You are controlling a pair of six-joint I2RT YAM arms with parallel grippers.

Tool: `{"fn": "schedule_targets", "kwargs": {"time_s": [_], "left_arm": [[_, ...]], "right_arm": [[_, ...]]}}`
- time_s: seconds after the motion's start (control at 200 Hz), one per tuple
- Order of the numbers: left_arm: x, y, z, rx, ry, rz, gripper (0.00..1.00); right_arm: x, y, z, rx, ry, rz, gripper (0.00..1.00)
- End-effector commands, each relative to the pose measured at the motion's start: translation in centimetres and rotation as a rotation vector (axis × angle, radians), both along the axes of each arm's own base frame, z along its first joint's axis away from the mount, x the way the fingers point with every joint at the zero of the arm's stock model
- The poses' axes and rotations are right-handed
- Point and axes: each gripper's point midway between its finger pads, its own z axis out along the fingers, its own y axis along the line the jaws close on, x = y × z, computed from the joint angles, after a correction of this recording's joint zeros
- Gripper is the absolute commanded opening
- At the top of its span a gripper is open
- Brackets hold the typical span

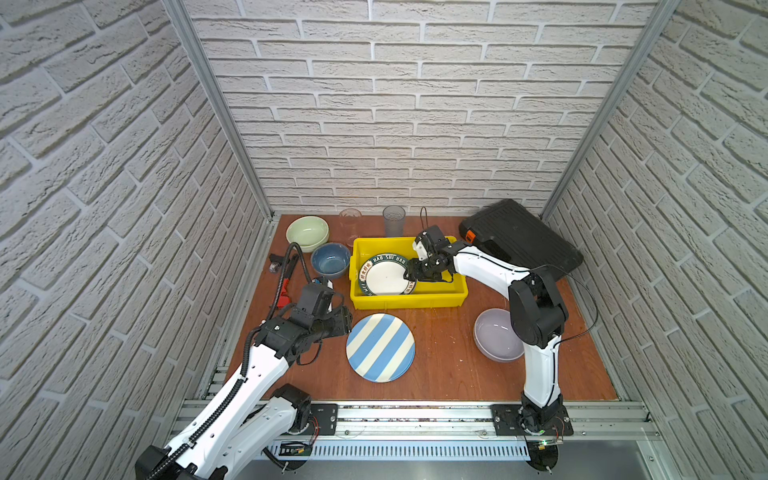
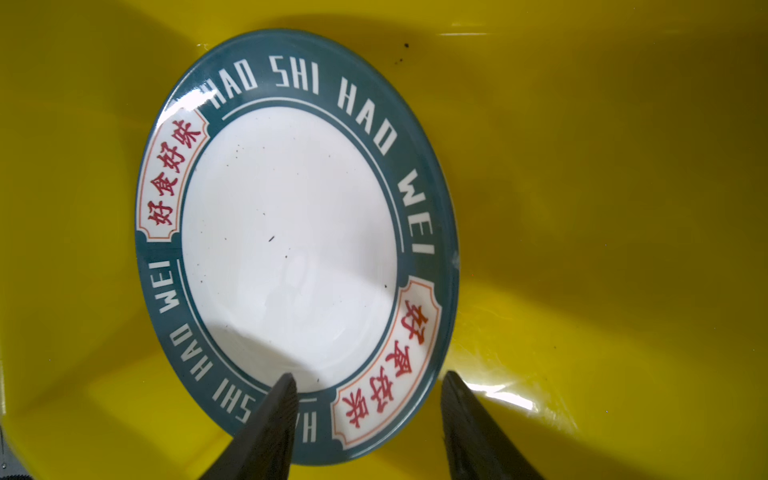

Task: Place the mixed dishes into the plastic bin
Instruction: 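Lower the green-rimmed plate flat into the bin and open the right gripper, then move the right gripper back to the blue-striped plate stack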

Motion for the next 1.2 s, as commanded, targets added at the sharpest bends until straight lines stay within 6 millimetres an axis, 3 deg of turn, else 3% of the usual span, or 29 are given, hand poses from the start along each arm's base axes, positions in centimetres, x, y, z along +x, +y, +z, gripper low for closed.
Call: {"fn": "schedule_targets", "kwargs": {"time_s": [0.0,0.35,0.37,0.575,0.885,1.195], "left_arm": [[0.3,-0.3,0.2,-0.017,-0.023,0.001,0.69],[-0.4,-0.3,-1.2,-0.029,0.020,0.007,0.69],[-0.4,-0.3,-1.3,-0.030,0.022,0.008,0.69],[-0.8,-0.2,-2.5,-0.026,0.060,0.022,0.66],[-1.3,-0.5,-5.0,-0.036,0.129,0.029,0.58],[-2.4,0.0,-7.4,-0.037,0.177,0.069,0.51]], "right_arm": [[0.1,0.6,0.0,-0.034,-0.018,0.030,0.57],[-0.3,0.1,2.6,-0.056,-0.081,0.037,0.55],[-0.5,0.0,4.1,-0.042,-0.110,0.039,0.55],[-1.9,-0.3,8.0,0.011,-0.193,0.058,0.52],[-7.7,-1.2,12.8,0.002,-0.297,0.086,0.47],[-15.8,-1.2,11.3,0.054,-0.345,0.095,0.39]]}}
